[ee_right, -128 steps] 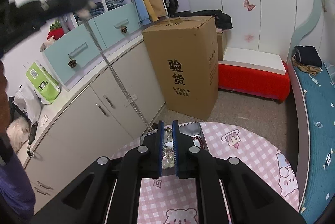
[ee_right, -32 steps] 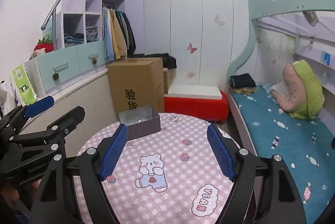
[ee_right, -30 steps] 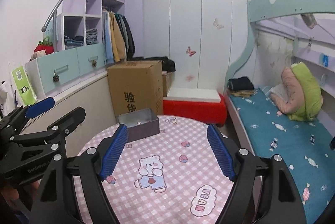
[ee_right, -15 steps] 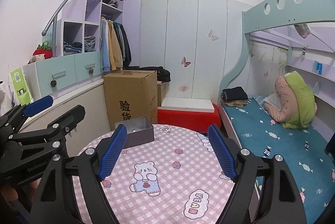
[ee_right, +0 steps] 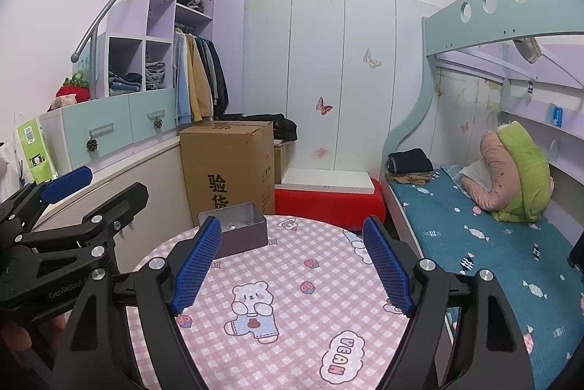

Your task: Organize jewelry

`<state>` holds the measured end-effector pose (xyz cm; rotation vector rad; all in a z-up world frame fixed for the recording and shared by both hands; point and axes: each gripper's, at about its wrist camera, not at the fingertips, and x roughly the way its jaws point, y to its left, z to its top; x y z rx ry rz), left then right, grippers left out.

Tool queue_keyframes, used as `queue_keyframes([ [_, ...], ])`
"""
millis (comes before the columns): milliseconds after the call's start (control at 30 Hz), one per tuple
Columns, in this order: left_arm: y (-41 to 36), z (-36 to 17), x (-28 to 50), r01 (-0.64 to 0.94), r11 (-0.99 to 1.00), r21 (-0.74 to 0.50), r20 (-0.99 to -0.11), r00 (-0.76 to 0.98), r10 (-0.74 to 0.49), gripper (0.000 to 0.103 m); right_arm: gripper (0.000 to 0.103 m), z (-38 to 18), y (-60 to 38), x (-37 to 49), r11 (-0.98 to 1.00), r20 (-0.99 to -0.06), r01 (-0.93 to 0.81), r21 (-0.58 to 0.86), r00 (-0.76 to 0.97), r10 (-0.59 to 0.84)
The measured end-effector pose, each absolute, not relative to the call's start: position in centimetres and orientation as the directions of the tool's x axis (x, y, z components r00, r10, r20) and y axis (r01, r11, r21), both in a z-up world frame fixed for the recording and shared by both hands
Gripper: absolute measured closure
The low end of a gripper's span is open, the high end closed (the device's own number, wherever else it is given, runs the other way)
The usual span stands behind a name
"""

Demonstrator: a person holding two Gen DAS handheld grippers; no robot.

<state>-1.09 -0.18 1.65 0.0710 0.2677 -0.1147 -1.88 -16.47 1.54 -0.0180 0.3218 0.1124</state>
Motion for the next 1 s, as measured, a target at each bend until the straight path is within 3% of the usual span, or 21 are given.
queue_keyframes([
  [1000, 0.2, 0.9, 0.1, 0.128, 0.990, 0.053, -0.264, 0.958, -0.110, 0.014, 0.025, 0.8, -16.0, -1.1, 0.993, -0.336, -0.117, -0.001, 0.935, 0.110],
])
